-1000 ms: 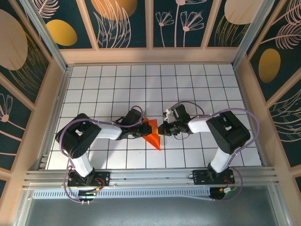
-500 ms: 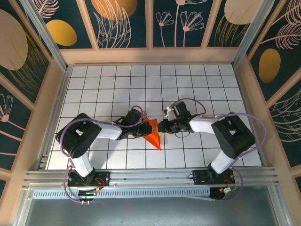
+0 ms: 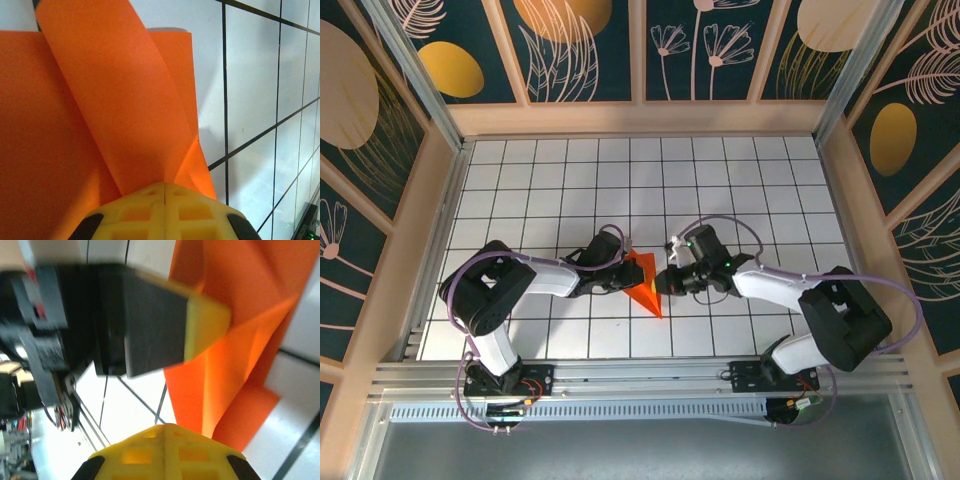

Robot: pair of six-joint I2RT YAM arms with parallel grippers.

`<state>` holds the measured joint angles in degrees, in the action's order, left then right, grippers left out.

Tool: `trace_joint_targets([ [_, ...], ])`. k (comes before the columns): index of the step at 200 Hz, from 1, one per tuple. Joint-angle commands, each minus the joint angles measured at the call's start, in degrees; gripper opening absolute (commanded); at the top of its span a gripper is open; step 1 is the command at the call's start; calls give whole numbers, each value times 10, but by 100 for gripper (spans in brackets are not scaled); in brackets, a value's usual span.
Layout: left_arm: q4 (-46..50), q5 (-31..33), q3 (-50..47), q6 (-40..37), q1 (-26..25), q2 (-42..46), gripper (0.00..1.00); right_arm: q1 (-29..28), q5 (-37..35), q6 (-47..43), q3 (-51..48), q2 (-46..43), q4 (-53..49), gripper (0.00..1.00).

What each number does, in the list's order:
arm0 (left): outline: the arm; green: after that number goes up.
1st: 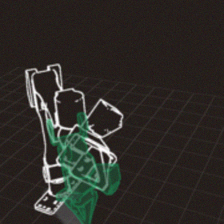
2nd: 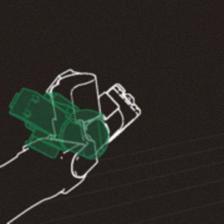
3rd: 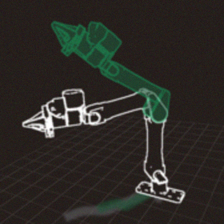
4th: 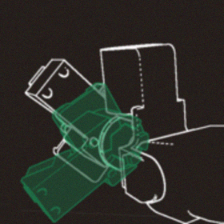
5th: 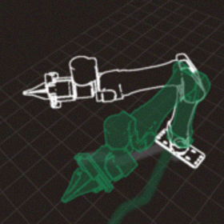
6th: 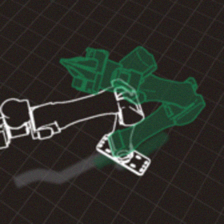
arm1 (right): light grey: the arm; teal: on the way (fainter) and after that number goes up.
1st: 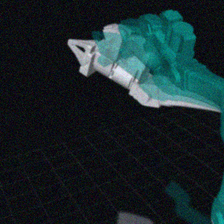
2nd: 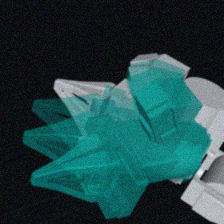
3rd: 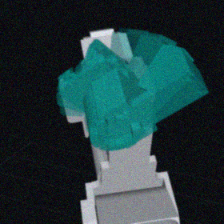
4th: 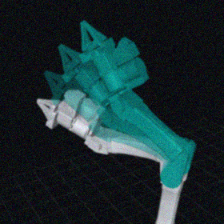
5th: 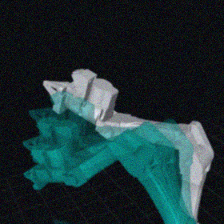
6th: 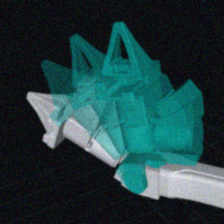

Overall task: Fold a paper plane with a square sheet of paper (fold left side to right side)
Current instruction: Fourth fold the wing at the center of the table.

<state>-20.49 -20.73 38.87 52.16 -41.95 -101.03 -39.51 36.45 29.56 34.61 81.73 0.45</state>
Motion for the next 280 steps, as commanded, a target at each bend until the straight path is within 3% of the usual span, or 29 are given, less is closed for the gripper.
trace_joint_targets([
  [1,33,26,-10,-3,-2,-15,0,-24,21,27,-14,17,28,0],
  [124,37,26,-6,-5,-1,-14,0,-43,23,58,-65,59,111,0],
  [280,44,28,-3,-5,-1,-16,0,-52,2,50,-74,54,86,0],
])
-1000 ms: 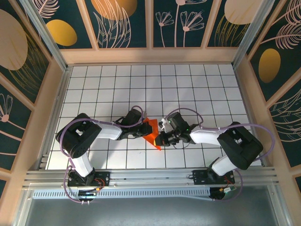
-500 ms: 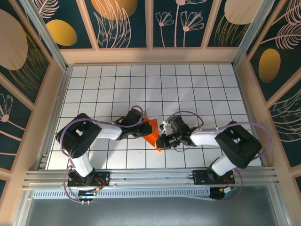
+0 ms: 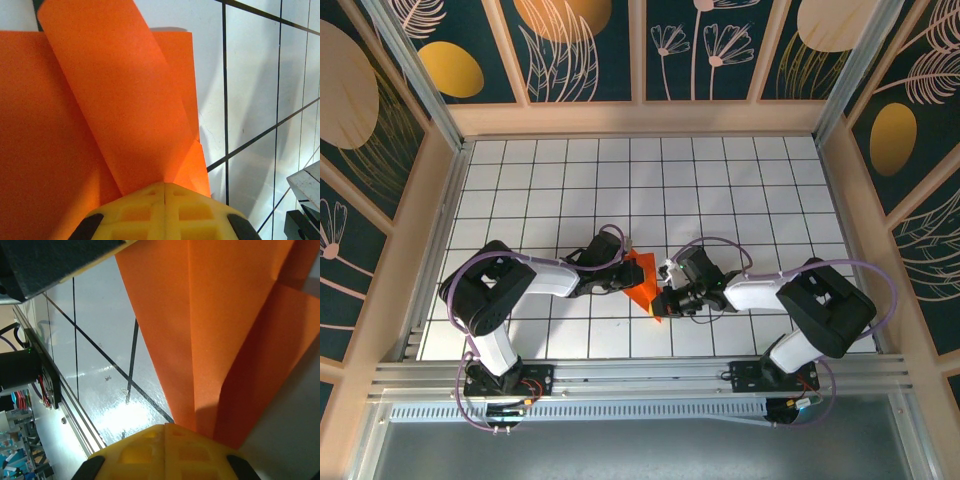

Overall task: Fold a paper plane with a square sheet of paper (fold left side to right side)
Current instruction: Fourth fold the wing at the center of the table.

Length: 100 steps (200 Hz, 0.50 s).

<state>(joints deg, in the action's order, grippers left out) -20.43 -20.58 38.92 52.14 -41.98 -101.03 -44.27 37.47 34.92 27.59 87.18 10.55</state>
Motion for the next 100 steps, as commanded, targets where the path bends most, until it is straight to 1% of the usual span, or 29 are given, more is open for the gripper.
trace_joint_targets([
  [1,43,26,-4,-5,-1,-17,0,-5,-8,-4,-3,-1,-15,0],
  [100,46,27,-2,-6,-1,-15,0,-5,-12,-9,-10,2,-22,0],
])
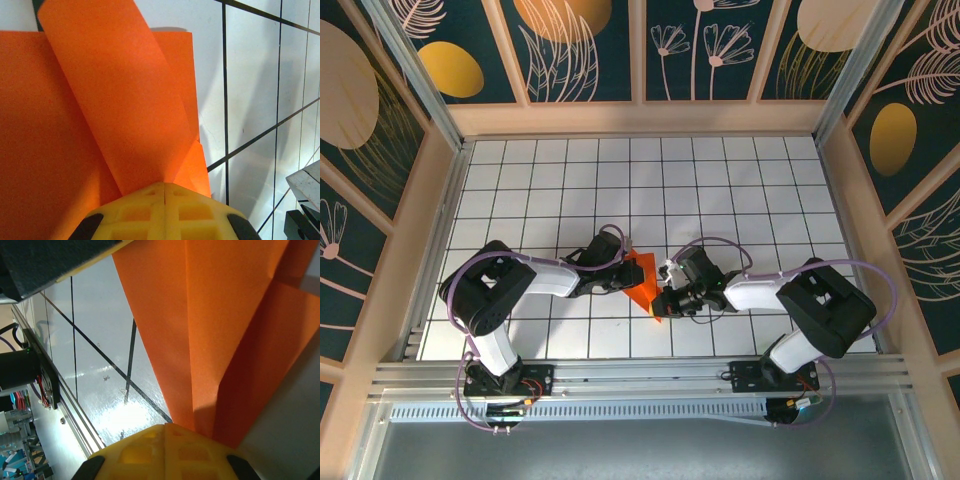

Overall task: Fold a paper plane with a square sheet of paper (fold left side to right side)
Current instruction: Fourth fold the wing at the center of the table.

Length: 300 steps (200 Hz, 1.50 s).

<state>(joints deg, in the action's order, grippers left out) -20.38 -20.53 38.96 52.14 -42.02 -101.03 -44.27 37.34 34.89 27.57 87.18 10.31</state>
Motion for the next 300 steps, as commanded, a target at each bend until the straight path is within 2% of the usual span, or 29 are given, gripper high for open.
trace_joint_targets([
  [1,45,27,-3,-6,-1,-15,0,-5,-11,-9,-9,2,-20,0],
  [300,47,29,1,-5,-1,-21,0,-12,-18,3,-42,-18,-13,0],
])
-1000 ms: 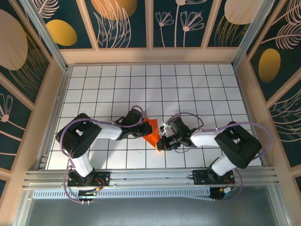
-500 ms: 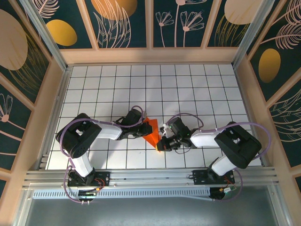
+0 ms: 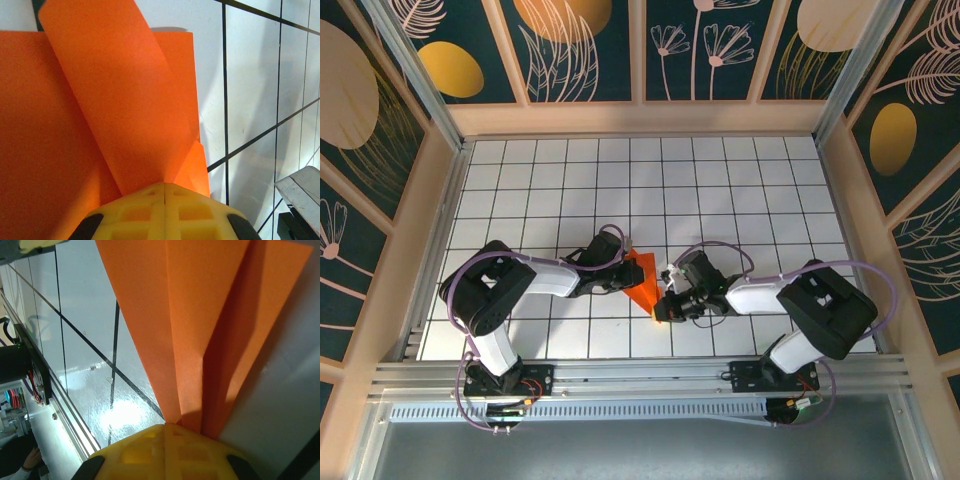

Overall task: Fold a paper plane with a square sheet of paper (fold left side to right side)
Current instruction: Fourth fold the wing at the center of the table.

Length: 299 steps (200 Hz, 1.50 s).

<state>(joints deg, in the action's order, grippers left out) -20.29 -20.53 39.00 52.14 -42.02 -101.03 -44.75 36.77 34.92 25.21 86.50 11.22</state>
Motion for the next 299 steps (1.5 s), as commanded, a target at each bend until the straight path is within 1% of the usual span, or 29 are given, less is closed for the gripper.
trace_joint_targets([
  [1,46,28,0,-5,0,-21,0,-7,-13,2,-18,-12,-22,0],
  [65,45,29,1,-3,-1,-21,0,-8,-14,7,-34,-31,-28,0],
  [95,46,28,2,-4,-1,-21,0,-10,-11,3,-33,-47,-47,0],
  [135,48,30,2,-5,-1,-17,0,-8,-21,-10,-19,-124,-107,0],
  [161,48,29,5,-5,-1,-18,0,-3,-25,-15,-4,-154,-97,0],
  [188,49,29,6,-5,-1,-17,0,-4,-39,-7,19,-124,-45,0],
  [209,50,29,8,-4,-1,-16,0,-3,-56,-5,44,-80,-20,0],
  [247,52,28,8,-5,-1,-15,0,4,-74,1,69,-27,-10,0],
  [299,50,27,10,-5,0,-18,0,10,-92,-6,62,-8,-44,0],
])
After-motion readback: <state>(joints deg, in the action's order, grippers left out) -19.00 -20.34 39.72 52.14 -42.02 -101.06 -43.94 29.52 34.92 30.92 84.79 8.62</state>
